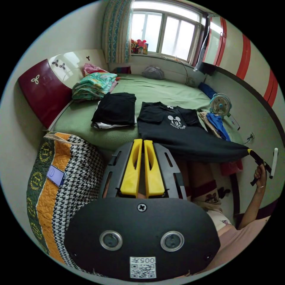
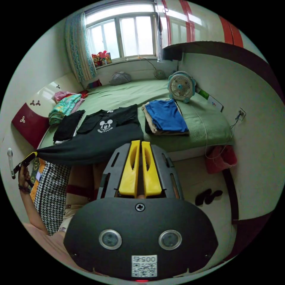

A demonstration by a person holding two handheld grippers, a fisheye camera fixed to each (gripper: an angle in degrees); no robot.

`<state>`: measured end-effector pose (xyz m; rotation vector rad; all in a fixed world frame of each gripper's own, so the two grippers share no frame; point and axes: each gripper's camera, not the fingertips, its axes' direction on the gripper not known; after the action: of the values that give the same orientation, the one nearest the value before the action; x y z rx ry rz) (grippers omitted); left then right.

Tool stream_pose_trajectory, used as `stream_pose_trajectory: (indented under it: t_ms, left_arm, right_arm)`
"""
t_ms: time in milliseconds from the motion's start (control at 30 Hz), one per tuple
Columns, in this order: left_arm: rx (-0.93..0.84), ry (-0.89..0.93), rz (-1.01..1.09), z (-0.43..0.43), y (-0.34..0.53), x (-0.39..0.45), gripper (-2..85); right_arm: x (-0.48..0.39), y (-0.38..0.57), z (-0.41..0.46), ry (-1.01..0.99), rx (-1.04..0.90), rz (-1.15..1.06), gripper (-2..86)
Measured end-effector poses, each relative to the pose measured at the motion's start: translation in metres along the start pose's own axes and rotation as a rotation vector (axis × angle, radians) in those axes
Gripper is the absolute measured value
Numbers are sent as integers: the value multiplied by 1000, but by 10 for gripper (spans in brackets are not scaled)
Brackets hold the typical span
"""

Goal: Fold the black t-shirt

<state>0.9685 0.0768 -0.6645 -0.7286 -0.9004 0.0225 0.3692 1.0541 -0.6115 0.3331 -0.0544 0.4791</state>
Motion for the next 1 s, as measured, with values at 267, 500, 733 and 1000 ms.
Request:
stream_pose_trajectory:
  t_ms: [267,500,733,1000]
  left_arm:
    - [-30,3,-6,19,-30,-6,1]
    - [-35,32,3,53,-85,-13,1]
    - [-34,10,5,105,-144,-17,2]
    - [-10,27,62,173,-230,-22,2]
  right_arm:
    - [-8,-17,23,23,-39,26,-17]
    - [-11,-53,56,19,-56,51,-17]
    - [-33,-107,103,78,-40,39,-17]
    - [-56,-177,165,116,-14,20,-16]
